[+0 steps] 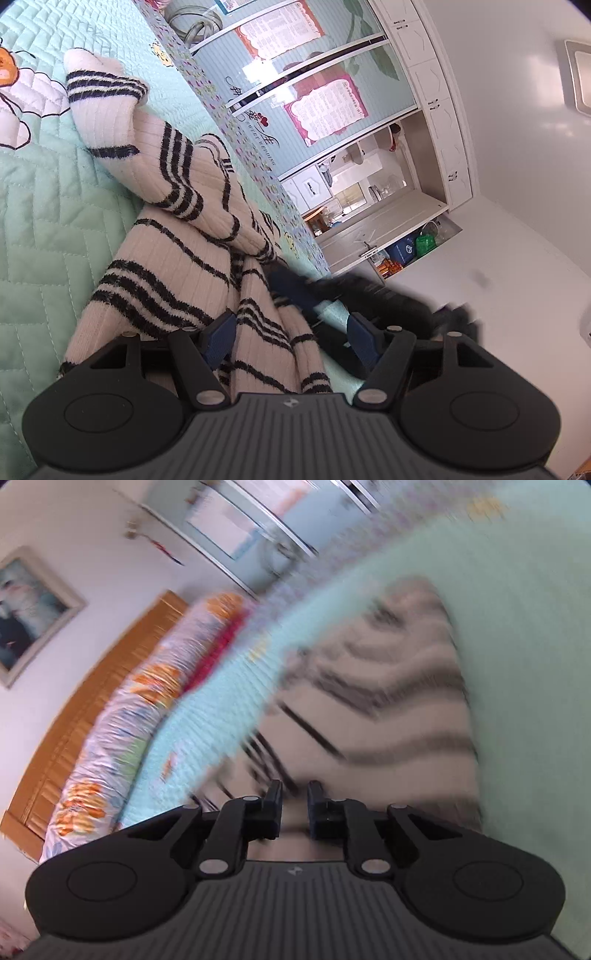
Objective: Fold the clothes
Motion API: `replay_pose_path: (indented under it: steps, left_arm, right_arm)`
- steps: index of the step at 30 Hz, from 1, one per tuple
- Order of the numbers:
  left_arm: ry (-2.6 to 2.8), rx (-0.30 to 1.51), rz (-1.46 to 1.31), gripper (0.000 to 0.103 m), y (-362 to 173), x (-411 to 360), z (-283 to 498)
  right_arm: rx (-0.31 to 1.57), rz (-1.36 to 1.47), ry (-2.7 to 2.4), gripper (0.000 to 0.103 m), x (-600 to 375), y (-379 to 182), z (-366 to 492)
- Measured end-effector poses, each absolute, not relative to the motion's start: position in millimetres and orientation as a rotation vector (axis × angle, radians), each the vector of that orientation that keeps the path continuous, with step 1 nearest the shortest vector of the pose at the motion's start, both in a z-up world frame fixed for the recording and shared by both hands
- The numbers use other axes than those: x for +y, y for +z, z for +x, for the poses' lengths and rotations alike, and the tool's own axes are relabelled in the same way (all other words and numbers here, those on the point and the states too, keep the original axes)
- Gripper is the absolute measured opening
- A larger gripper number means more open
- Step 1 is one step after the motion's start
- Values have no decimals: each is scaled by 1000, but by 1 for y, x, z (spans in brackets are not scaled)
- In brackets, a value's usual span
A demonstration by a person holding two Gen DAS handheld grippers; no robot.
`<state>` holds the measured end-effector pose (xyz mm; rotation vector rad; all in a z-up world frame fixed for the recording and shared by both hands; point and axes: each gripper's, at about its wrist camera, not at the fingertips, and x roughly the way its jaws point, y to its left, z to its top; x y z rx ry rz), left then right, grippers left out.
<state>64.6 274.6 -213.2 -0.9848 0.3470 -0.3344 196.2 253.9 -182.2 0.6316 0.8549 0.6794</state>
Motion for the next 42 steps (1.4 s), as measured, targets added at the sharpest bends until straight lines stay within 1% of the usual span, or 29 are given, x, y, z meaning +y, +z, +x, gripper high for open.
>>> replay_pose_path:
  steps: [1,3,4,5,7,10,13,14,15,16,17,18,20,24,27,29,30,31,33,35,36,38,39,40,41,42]
  left_arm:
    - [-333,348,-982,69,-213,274,65]
    - [-330,352,-973,69,-212,274,65]
    - [-328,355,-968,69,-211,273,65]
    - [-325,359,-962,69,-210,273,65]
    - [-323,364,-959,69,-208,273,66]
    - [-314,375,-957,68,-206,272,67]
    - [-276,414,-908,66,-198,267,69]
    - [-258,439,-882,65,-194,265,69]
    - [-240,468,-855,64,-188,262,69]
    - [-225,491,-841,62,-183,261,67]
    - [-218,501,-839,61,-178,261,63]
    - [-217,501,-849,61,-173,262,57]
    - [-231,497,-886,62,-164,265,48]
    - [-313,521,-892,62,-145,254,64]
    - [-331,577,-926,63,-148,252,97]
    - [-298,645,-943,63,-169,255,122]
    - [-228,711,-937,38,-187,259,132]
    - [-193,732,-940,5,-198,264,135]
    - [-184,711,-960,4,-207,273,131]
    - [-192,708,-897,3,-199,272,128]
    - [-196,704,-884,6,-194,272,126]
    - [-201,682,-933,22,-183,281,120]
    - [-197,650,-947,40,-174,288,117]
    - [-162,600,-919,55,-161,296,112]
    - [-111,548,-871,62,-147,303,107]
    - [-51,504,-795,76,-133,309,105]
  right_arm:
    - [829,659,681,0,253,-196,195]
    - [812,704,683,0,246,-196,191]
    - [806,715,678,6,243,-189,189]
    - [785,719,681,15,238,-179,179]
    - [742,729,702,21,227,-161,155]
    - [687,794,706,22,205,-143,110]
    - [724,891,707,22,194,-162,77]
    - [755,838,706,21,201,-179,72]
    - [785,778,704,12,209,-195,68]
    - [815,718,701,0,217,-212,63]
    - [780,742,716,0,214,-215,59]
    - [785,771,705,0,210,-213,61]
    - [784,738,701,0,214,-212,61]
    - [769,735,706,0,213,-213,58]
    - [766,765,722,0,210,-217,59]
    - [766,782,733,0,209,-218,60]
    - [765,791,737,0,207,-219,60]
    - [764,800,742,0,205,-221,60]
    - [764,813,748,0,204,-223,61]
    - [761,834,761,0,203,-224,62]
    - [759,845,767,0,203,-225,63]
    - [756,858,775,0,201,-225,63]
    - [755,865,779,0,200,-225,63]
    - [754,872,782,0,199,-225,63]
    - [753,876,785,0,199,-226,63]
    - [752,883,788,0,199,-226,64]
